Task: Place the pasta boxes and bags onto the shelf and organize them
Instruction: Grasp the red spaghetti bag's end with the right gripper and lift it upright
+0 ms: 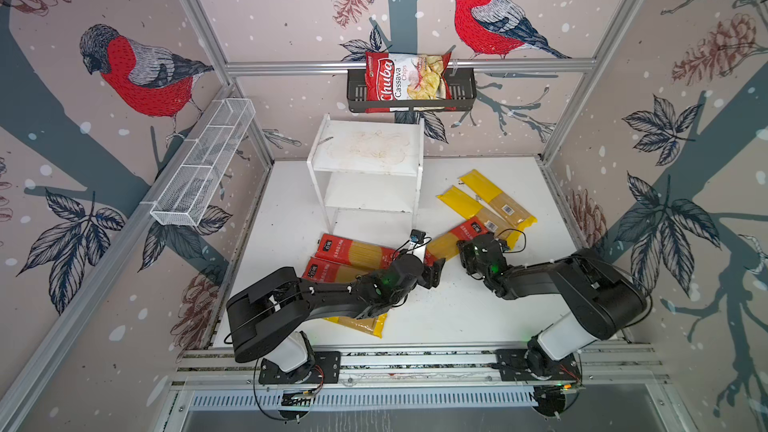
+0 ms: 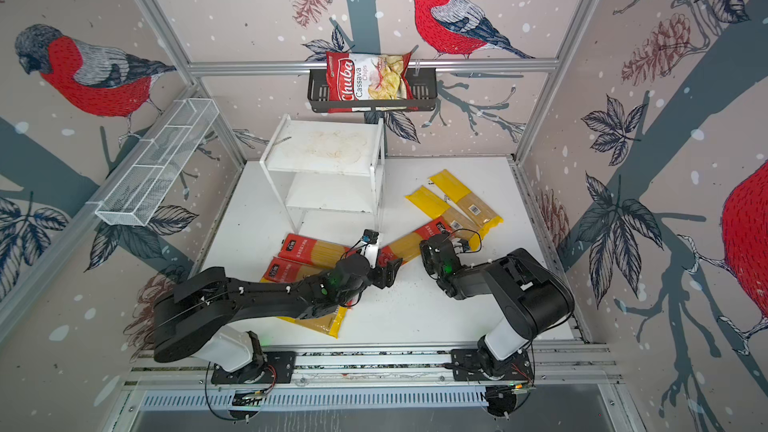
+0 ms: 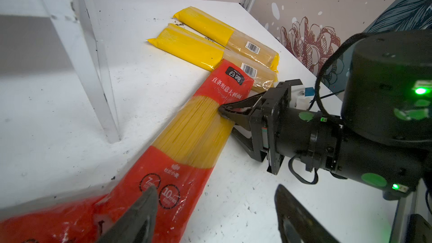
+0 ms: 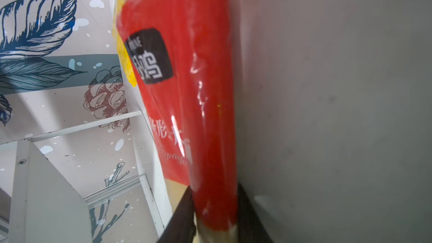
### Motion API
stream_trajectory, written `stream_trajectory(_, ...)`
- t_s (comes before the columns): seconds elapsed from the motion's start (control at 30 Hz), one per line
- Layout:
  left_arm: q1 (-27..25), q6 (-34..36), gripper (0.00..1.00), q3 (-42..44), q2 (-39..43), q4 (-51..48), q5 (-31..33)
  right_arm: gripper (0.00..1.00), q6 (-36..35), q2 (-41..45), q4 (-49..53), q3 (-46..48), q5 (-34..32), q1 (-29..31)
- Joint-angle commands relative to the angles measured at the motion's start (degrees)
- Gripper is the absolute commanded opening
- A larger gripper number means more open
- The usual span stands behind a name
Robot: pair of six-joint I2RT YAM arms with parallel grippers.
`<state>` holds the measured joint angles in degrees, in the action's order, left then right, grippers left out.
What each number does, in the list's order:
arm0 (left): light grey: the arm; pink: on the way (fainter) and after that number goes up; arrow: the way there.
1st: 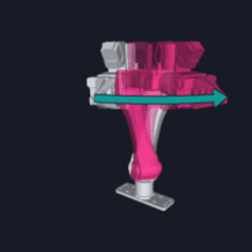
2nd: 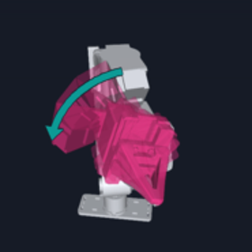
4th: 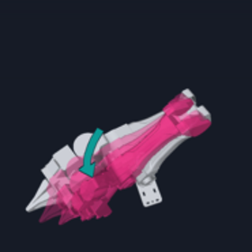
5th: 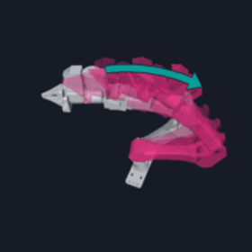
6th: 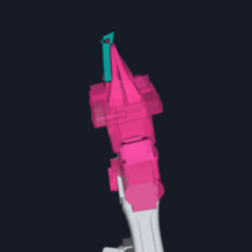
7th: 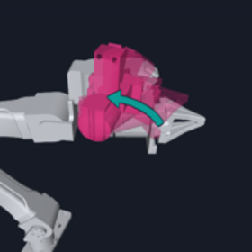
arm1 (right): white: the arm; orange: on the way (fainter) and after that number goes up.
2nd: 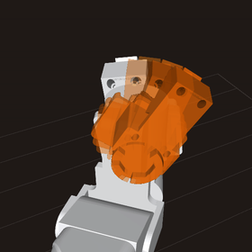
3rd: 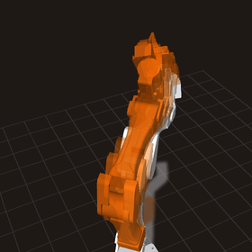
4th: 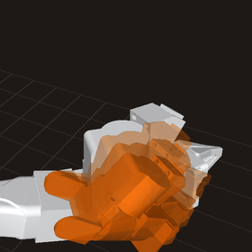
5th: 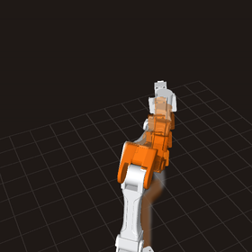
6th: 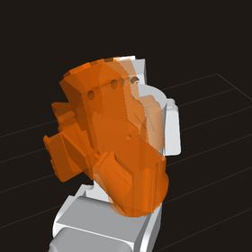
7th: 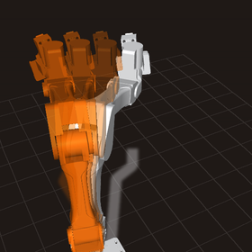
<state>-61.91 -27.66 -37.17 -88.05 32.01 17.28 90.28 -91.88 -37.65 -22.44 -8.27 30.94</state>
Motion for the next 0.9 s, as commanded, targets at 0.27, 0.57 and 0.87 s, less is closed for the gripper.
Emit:
stream_trajectory(0.27, 3.5, -1.2, 0.78, 0.4, 5.4, -2.9, -2.7, 0.04, -20.0, 7.7, 12.5, -5.1, -4.9, -0.2)
stream_trajectory(0.57, 4.4, -0.1, 0.77, 0.7, 13.5, -7.4, -4.5, 0.00, -40.4, 18.6, 20.3, -11.1, -1.2, -0.2)
stream_trajectory(0.87, 8.4, 1.5, 0.77, 2.4, 21.3, -8.5, -14.4, 0.00, -56.6, 31.1, 20.9, -13.1, 6.9, 0.1)
